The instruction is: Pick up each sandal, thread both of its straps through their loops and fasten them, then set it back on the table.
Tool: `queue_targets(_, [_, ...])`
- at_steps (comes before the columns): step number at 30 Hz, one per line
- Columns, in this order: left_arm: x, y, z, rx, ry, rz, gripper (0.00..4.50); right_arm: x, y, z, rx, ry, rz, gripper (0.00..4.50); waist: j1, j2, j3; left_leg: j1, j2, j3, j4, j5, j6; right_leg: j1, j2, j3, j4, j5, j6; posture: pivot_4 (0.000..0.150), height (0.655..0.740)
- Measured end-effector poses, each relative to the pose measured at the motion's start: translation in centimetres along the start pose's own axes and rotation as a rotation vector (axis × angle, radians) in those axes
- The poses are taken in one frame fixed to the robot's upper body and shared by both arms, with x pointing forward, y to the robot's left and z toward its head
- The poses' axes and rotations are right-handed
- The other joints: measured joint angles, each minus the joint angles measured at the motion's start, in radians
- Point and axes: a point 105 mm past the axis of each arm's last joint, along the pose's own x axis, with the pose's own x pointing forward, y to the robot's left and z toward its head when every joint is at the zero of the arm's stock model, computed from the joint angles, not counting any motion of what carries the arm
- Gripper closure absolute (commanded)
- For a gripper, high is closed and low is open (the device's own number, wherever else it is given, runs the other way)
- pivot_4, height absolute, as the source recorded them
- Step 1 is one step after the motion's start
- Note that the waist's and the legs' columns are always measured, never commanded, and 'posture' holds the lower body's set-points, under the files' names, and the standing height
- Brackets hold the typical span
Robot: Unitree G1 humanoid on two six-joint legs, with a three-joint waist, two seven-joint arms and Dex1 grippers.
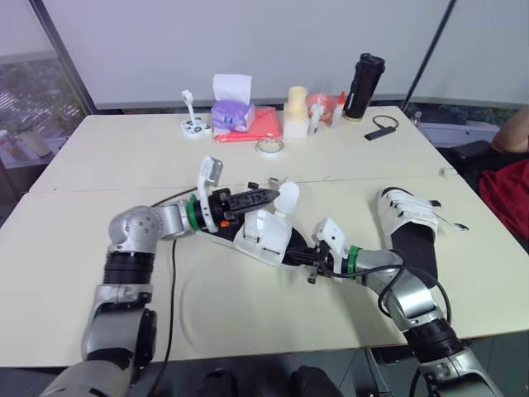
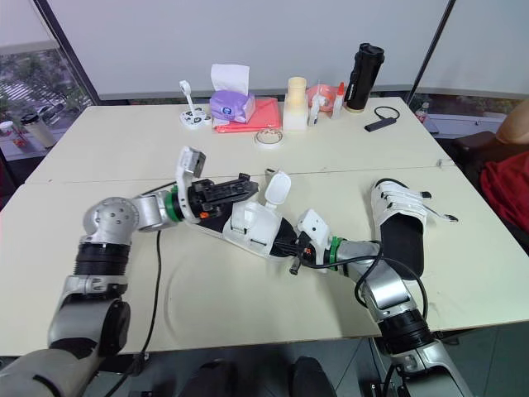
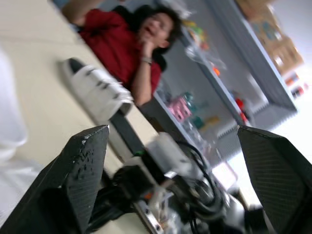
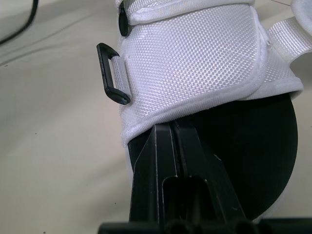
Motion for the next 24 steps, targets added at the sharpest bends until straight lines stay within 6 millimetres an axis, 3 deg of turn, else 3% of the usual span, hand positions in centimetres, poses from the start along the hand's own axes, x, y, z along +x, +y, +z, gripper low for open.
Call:
queue_targets(3, [-0.3, -0.2, 2.5, 0.113, -0.023, 0.021, 0.04, 0.0, 0.0, -0.1, 0.002, 0.001, -0.003, 4.5, 0.001, 0.0, 0.0, 0.001, 0.0, 0.0, 0.0, 0.0, 0.0, 0.001, 0.0, 0.0, -0.001, 0.0, 0.0, 0.15, 0.74])
queue_targets(6, [-1.5, 3.0, 3.5, 0.188, -0.003, 0.181, 0.04, 0.1, 0.0, 0.0, -0.001, -0.001, -0.002, 4.5, -0.001, 0.0, -0.001, 0.001, -0.001, 0.001, 0.0, 0.0, 0.0, 0.001, 0.0, -0.001, -0.001, 0.0, 0.0, 0.15, 0.74])
queue_targets(10, [-3.3, 7.6, 2.7, 0.209, 0.03, 0.371, 0.04, 0.0, 0.1, 0.0, -0.001, -0.002, 0.002, 4.5, -0.001, 0.0, 0.0, 0.0, -0.001, 0.001, -0.001, 0.0, 0.0, 0.0, 0.0, -0.001, -0.001, 0.0, 0.0, 0.15, 0.74])
queue_targets(13, [-3.8, 9.6, 2.2, 0.2, 0.03, 0.447, 0.04, 0.0, 0.0, 0.0, -0.001, -0.002, 0.001, 4.5, -0.002, -0.001, 0.0, -0.001, -0.001, 0.001, 0.0, 0.0, 0.0, 0.0, 0.0, -0.001, -0.001, 0.0, 0.0, 0.15, 0.74])
queue_targets(20, [-2.9, 9.8, -0.1, 0.135, 0.102, 0.358, 0.04, 0.1, 0.1, 0.0, -0.001, -0.002, 0.001, 4.5, -0.005, -0.001, 0.0, -0.001, -0.001, 0.001, 0.0, 0.0, 0.0, 0.0, 0.0, -0.001, 0.0, 0.0, 0.001, 0.15, 0.74])
queue_targets(22, [-2.4, 9.9, -0.6, 0.115, 0.11, 0.346, 0.56, 0.1, 0.0, 0.0, -0.001, -0.002, -0.001, 4.5, -0.004, -0.001, 0.0, -0.001, -0.001, 0.001, 0.0, 0.0, 0.0, 0.0, 0.0, -0.001, 0.0, 0.0, 0.001, 0.15, 0.74])
queue_targets(24, [-2.0, 10.0, -0.8, 0.102, 0.109, 0.341, 1.36, 0.1, 0.1, 0.1, -0.001, -0.002, -0.001, 4.5, -0.005, -0.001, 0.0, -0.001, -0.001, 0.001, 0.0, 0.0, 0.0, 0.0, 0.0, -0.001, 0.0, 0.0, 0.001, 0.15, 0.74])
